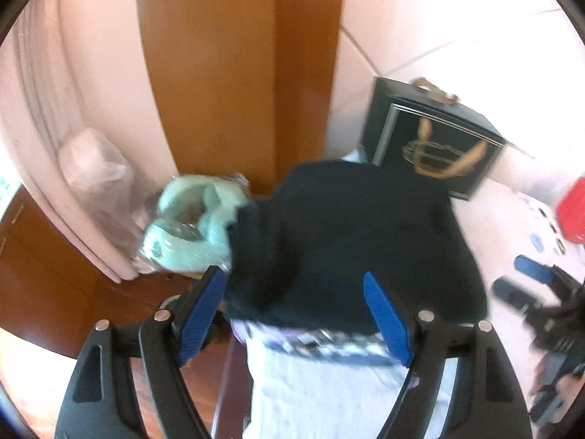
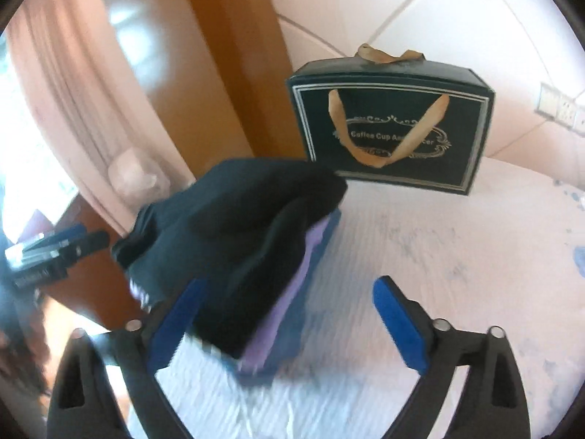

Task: Fold clothes
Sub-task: 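Lower the folded shirt onto the clothes stack and open both grippers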

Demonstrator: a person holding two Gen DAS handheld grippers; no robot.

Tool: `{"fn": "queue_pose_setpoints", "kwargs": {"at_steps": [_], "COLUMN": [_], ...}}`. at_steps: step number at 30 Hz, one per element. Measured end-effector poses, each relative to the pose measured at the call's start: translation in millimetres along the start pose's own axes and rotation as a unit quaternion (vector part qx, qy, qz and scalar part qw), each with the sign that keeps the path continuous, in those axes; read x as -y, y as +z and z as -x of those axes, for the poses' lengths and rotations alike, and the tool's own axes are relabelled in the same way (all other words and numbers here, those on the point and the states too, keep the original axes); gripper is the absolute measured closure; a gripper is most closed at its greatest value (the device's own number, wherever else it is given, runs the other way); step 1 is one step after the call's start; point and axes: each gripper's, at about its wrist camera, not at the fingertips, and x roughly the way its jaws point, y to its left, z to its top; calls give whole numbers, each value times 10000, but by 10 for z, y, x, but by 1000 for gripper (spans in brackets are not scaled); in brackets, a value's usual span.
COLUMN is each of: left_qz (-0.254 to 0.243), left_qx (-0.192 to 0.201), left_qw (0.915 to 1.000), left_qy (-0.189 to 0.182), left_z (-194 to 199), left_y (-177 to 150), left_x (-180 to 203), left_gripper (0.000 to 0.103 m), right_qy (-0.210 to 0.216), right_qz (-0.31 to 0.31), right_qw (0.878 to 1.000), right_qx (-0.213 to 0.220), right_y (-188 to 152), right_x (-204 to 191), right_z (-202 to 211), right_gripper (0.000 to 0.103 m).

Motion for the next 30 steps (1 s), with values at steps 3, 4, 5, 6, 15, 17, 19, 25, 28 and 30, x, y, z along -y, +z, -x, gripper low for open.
{"fn": "queue_pose_setpoints", "kwargs": {"at_steps": [3, 4, 5, 6, 15, 17, 19, 25, 28, 30], "left_qz": [-36, -48, -60, -80, -290, -278, -341, -266, -271, -275], "left_qx": [4, -8, -16, -12, -101, -119, -95, -134, -185, -187], "left_qw": [10000, 10000, 9998, 9998, 9987, 9988, 9986, 9989, 9987, 9985], "left_qy": [18, 85, 165, 199, 396, 397, 383, 366, 386, 430], "left_z": [77, 88, 103, 122, 163, 168, 180, 239, 238, 239], "left_y": [-110, -142, -170, -188, -249, -250, -254, -345, -379, -388], "left_x": [86, 115, 136, 151, 266, 263, 265, 232, 231, 232], "left_gripper": [25, 25, 25, 25, 25, 25, 25, 25, 25, 25], "right_qy": [-177, -200, -235, -262, -338, -298, -279, -274, -350, -360], "right_qz": [345, 410, 492, 542, 452, 389, 344, 282, 330, 311], "right_qw": [9991, 9986, 9981, 9978, 9982, 9986, 9988, 9985, 9978, 9977], "right_qx": [-169, -263, -286, -285, -222, -204, -208, -377, -460, -484], "right_y": [-93, -104, -140, -168, -213, -201, -190, -214, -226, -227], "right_x": [-237, -290, -343, -383, -475, -479, -488, -557, -590, -589], "right_z": [86, 112, 140, 171, 338, 376, 401, 394, 370, 365], "right_gripper": [3, 3, 3, 3, 3, 3, 3, 3, 3, 3]}}
